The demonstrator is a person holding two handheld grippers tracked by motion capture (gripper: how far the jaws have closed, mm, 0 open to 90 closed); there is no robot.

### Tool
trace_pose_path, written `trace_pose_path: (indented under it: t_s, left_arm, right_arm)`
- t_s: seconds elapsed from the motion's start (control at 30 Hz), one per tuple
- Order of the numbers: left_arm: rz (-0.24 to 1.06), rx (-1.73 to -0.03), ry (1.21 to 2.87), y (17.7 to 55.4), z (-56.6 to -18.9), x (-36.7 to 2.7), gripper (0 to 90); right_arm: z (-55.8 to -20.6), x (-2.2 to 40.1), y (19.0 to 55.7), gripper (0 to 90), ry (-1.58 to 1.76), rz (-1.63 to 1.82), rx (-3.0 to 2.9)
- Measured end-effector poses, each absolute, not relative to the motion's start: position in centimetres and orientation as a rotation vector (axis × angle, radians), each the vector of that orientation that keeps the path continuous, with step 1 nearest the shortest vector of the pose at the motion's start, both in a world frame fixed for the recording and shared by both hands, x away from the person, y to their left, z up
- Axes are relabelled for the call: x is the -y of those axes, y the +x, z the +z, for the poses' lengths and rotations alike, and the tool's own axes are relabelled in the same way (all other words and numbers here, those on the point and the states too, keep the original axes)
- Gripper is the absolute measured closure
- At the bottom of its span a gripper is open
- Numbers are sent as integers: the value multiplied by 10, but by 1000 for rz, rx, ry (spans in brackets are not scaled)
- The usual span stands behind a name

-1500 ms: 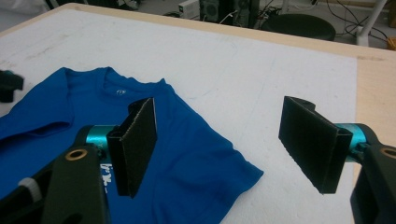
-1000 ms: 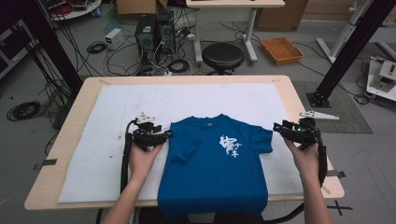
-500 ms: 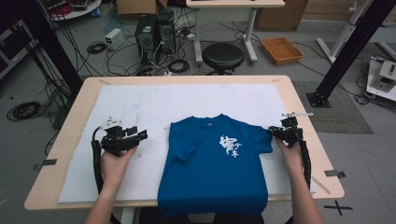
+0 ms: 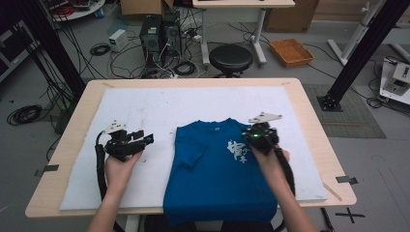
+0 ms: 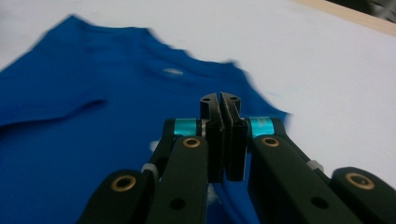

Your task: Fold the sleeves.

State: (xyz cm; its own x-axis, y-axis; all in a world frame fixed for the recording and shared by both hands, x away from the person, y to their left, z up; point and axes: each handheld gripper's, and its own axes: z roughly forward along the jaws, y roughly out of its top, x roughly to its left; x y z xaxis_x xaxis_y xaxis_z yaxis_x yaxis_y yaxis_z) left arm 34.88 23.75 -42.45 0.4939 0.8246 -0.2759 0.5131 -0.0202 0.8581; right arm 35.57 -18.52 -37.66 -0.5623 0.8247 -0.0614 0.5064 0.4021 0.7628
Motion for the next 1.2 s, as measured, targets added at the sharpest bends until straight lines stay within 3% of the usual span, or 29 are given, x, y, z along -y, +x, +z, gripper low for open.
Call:
trace_pose_path:
  t_s: [0.17,0.6,0.93,1.1,1.2]
  left_arm:
    - [355,-1151,1679,349,-426,-236,457]
    - [360,-1120,1733,359,-428,-207,457]
    - [367,-1140,1807,369,-437,-179,457]
    - [363,-1144,1820,367,-437,-178,457]
    - [359,-1137,1826,367,-438,-178,454]
  right_arm:
    - [-373,163,356,748,1079,1046,-2249]
    - [-397,259,359,539,1320,1159,-2084]
    - [-436,249,383,637,1333,1038,-2265]
    - [-442,238,382,862,1228,933,-2312]
    - [-441,242,384,873,1255,923,-2264]
